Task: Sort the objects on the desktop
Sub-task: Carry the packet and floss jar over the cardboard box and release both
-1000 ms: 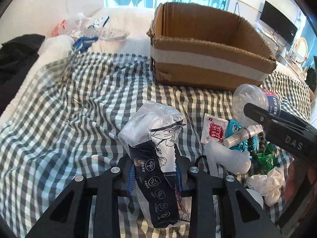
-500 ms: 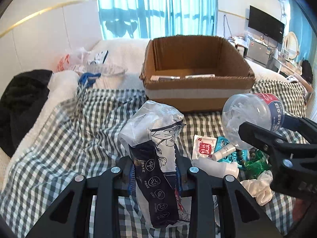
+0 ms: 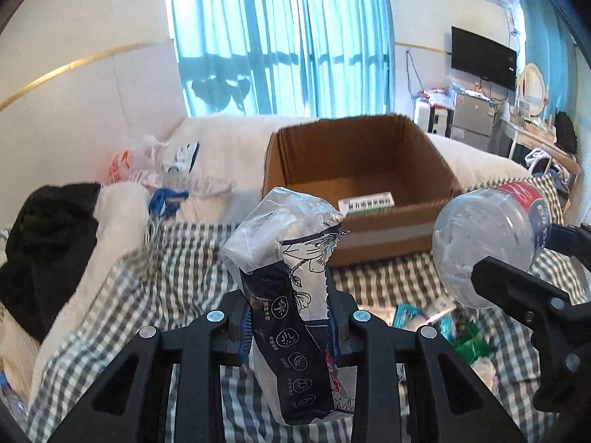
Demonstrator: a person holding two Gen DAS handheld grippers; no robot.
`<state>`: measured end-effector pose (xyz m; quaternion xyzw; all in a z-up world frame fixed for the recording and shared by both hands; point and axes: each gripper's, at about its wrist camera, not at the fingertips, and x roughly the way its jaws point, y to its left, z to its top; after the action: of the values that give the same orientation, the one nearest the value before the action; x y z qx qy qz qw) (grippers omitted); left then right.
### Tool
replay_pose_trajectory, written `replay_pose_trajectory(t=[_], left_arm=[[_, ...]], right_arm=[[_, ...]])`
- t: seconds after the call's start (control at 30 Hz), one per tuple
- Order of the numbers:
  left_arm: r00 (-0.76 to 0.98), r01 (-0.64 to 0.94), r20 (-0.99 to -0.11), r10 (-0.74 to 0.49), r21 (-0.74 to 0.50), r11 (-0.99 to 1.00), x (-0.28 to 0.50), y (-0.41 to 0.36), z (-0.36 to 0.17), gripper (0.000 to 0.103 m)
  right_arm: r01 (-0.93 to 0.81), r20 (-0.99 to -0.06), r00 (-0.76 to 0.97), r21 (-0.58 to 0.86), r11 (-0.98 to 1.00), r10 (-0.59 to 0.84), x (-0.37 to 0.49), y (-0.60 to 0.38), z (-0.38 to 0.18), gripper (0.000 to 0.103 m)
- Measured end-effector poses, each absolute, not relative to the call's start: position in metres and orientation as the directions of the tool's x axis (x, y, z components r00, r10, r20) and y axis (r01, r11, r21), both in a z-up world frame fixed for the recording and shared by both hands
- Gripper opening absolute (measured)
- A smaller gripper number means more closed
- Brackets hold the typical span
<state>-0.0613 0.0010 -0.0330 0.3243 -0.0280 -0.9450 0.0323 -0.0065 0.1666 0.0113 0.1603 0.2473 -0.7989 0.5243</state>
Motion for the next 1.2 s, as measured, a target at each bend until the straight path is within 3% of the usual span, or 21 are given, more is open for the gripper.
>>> replay_pose_trajectory(t=[0.47, 1.13, 1.17, 1.2], left_arm=[[-0.858, 0.073, -0.502, -0.114, 0.101, -0.992, -0.140, -0.004, 0.016, 0.031], [-0.775, 0.056, -0.622, -0.114, 0.111, -0.992, -0.272, 0.002, -0.056, 0.031], [-0.777, 0.049, -0.620, -0.112, 0.117, -0.992, -0.273, 0.004, -0.056, 0.032], [-0.779, 0.049, -0.615, -0.119, 0.129, -0.990, -0.274, 0.005, -0.055, 0.039]], right_arm=[[0.909, -0.461, -0.417, -0.198, -0.367, -0.783, -0.055, 0.110, 0.054, 0.089], [0.861, -0.517, -0.496, -0.188, -0.472, -0.698, -0.157, 0.020, 0.013, 0.089], [0.860, -0.517, -0.498, -0.191, -0.473, -0.697, -0.157, 0.019, 0.012, 0.090], [0.861, -0.516, -0.496, -0.186, -0.474, -0.698, -0.158, 0.019, 0.013, 0.090]])
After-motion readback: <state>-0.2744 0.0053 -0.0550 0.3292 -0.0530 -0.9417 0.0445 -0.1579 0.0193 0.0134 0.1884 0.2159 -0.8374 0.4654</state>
